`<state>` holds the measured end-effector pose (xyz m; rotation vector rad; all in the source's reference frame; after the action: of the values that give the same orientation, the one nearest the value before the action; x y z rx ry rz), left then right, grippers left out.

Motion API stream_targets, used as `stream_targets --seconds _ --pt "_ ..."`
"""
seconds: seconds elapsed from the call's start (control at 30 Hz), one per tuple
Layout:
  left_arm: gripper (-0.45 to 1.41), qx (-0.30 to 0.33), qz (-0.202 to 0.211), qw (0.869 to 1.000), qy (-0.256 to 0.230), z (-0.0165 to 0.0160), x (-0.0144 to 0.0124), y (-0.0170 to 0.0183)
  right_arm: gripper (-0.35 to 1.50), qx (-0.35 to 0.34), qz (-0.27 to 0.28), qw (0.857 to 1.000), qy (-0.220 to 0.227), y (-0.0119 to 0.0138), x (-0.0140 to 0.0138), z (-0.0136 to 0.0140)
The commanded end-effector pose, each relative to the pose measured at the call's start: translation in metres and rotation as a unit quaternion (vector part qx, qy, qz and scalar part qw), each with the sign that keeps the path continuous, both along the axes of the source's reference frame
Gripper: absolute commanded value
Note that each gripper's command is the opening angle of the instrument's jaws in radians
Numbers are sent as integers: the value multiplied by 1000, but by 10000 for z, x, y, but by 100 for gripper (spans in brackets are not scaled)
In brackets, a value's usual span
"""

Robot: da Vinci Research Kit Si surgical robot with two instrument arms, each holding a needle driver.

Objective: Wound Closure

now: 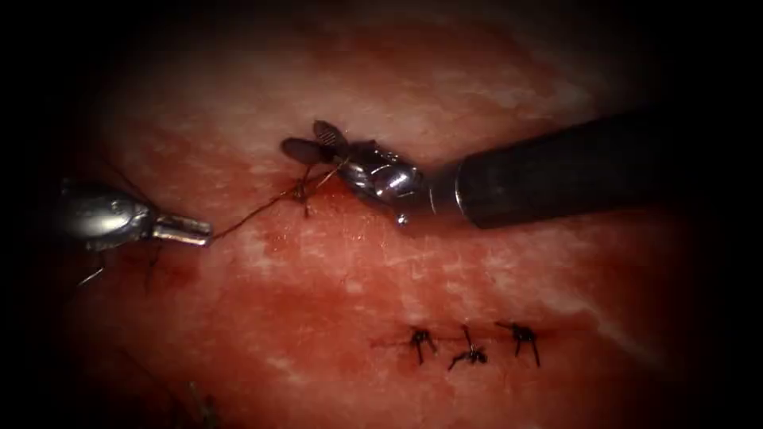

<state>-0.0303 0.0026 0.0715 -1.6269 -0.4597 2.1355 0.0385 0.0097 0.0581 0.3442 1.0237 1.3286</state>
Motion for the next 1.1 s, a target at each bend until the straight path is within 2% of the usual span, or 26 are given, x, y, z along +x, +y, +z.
stream_targets --seconds 0.03,0.23,0.4,0.43,0.67,0.83,1.1 --pt "-45 2 2 1000 -1 6 -2 -7 -35 2 -13 1000 22 -8 7 -1" --pt "-45 4 -8 1000 7 10 22 20 -35 -28 -28 999 23 -7 8 -35" --pt "-45 9 -40 999 34 26 47 84 -35 -54 -35 998 17 -8 10 -56" --pt "-45 12 -56 997 43 37 56 115 -35 -56 -37 998 16 -10 10 -58" --pt "-45 11 -100 993 61 86 72 198 -35 -59 -42 997 19 -25 0 -60" --pt "-45 0 -124 990 72 116 80 236 -35 -59 -46 997 21 -38 -6 -67" --pt "-45 -6 -179 981 71 135 89 291 -35 -62 -49 997 22 -69 -6 -80"
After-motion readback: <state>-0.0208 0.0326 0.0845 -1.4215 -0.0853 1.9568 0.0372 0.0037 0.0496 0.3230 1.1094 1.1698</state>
